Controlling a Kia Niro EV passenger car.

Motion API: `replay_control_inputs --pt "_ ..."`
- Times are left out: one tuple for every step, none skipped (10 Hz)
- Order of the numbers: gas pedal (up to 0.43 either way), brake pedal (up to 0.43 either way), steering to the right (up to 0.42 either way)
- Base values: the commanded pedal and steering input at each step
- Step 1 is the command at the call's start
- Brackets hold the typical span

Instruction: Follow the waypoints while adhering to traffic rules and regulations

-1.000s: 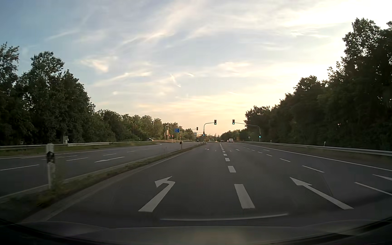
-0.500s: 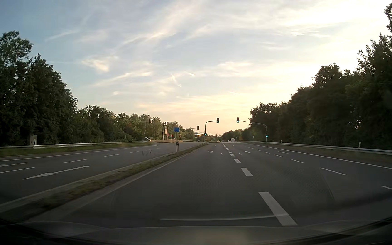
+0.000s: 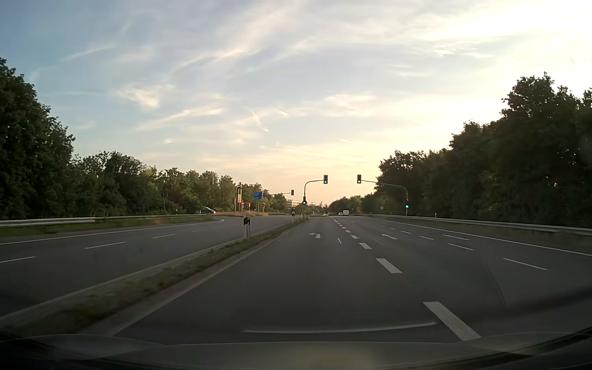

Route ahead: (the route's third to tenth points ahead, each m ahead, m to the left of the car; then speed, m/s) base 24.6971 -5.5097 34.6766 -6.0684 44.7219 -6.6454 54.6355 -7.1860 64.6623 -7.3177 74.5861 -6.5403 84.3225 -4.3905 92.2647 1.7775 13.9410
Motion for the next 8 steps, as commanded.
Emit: replay_control_inputs --pt "0.000 0.079 0.016" --pt "0.000 0.079 0.016" --pt "0.000 0.079 0.016" --pt "0.000 0.085 0.016" --pt "0.000 0.098 0.017" --pt "0.000 0.104 0.017" --pt "0.000 0.110 0.018" --pt "0.000 0.116 0.018"
